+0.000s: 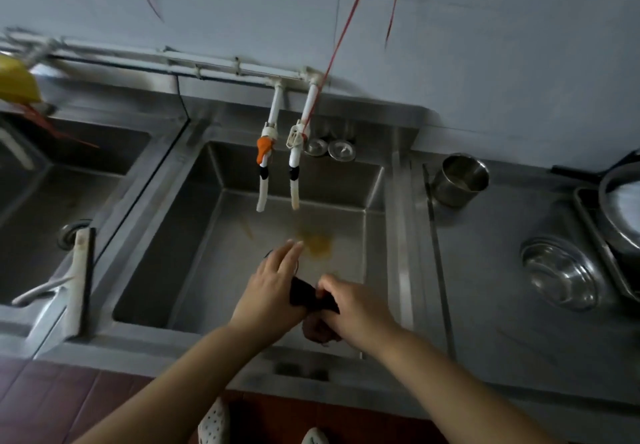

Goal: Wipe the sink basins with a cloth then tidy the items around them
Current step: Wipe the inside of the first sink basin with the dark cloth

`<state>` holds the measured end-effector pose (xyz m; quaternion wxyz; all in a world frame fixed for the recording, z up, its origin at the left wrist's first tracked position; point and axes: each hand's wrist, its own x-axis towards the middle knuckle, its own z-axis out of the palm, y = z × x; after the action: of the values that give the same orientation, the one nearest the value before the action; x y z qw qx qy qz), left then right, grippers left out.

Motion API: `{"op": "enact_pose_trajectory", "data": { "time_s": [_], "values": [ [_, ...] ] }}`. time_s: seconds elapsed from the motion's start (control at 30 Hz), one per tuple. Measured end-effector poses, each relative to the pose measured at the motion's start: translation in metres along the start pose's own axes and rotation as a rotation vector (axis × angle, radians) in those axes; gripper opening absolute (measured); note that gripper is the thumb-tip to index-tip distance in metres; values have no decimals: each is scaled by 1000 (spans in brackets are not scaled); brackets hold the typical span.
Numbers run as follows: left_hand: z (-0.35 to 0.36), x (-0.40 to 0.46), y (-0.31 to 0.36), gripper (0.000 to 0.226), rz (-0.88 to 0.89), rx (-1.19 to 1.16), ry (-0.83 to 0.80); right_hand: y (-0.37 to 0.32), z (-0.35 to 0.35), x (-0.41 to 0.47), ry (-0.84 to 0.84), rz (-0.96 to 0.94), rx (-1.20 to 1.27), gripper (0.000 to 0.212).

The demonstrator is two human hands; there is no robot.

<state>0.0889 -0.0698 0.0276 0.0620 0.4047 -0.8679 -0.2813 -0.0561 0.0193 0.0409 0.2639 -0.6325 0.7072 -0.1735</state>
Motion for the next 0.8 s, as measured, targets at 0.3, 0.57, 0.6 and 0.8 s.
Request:
{"op": "enact_pose_trajectory", "data": {
  "time_s": [0.3,0.57,0.6,0.8],
  "values": [
    [-65,7,-104,8,-237,-117,-187,-46,63,83,-48,203,230,30],
    [-96,43,-226,24,-344,-120,-113,-62,127,169,-14,535,519,17],
    [-102,50,-242,26,-351,-63,-85,-59,135,177,-25,566,510,15],
    [-128,88,-314,36,-124,268,-32,-43,185,210,-87,649,153,26]
  ]
}}
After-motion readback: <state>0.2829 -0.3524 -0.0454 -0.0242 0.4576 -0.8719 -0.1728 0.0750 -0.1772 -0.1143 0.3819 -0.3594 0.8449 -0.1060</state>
